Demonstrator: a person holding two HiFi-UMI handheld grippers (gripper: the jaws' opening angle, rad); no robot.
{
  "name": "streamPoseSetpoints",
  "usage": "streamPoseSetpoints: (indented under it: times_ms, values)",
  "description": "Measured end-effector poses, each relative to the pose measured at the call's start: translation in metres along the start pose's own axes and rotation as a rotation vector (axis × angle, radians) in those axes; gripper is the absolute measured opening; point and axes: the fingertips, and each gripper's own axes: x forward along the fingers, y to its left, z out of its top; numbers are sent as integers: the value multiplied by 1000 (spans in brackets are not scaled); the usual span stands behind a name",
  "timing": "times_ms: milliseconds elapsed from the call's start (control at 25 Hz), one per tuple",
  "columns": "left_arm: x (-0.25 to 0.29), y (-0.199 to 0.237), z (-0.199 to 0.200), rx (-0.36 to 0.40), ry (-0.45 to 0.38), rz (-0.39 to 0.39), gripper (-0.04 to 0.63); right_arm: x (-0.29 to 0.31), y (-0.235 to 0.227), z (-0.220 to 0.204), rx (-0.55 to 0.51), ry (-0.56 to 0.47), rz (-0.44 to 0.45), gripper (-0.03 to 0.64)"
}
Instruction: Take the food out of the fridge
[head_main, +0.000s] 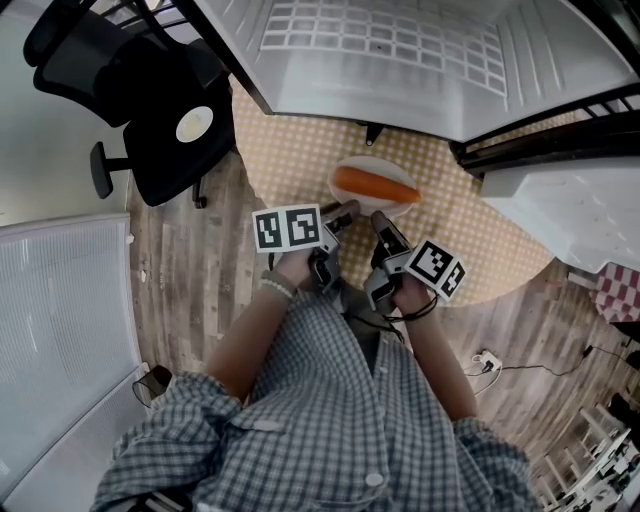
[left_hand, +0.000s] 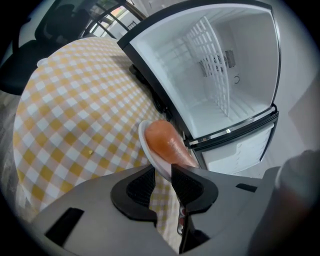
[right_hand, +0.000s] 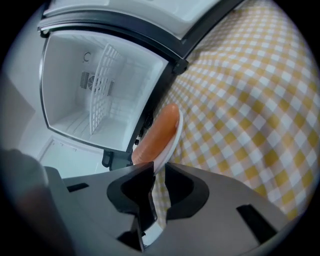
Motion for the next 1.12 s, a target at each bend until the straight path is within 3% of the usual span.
streamPoseSetpoints:
  times_ms: [240, 440, 680, 760, 920, 1120]
  values:
    - [4, 7, -7, 3, 55, 37, 106, 4, -13, -6, 73, 8, -36, 60]
    - [3, 8, -10, -70, 62, 16, 137, 0, -14, -15, 29, 46, -55, 61]
    - [-5, 7, -20, -59, 101, 9, 150, -13, -11, -25, -28, 66, -56, 60]
    - [-10, 2, -21, -49, 105, -10, 134, -17, -3, -24, -98, 63, -51, 60]
    - [-21, -17, -11, -7, 63, -53, 19, -26, 19, -12, -304, 33, -37, 49]
    - [-38, -52, 9, 145, -34, -94, 6, -37, 56, 9, -579, -40, -45, 25]
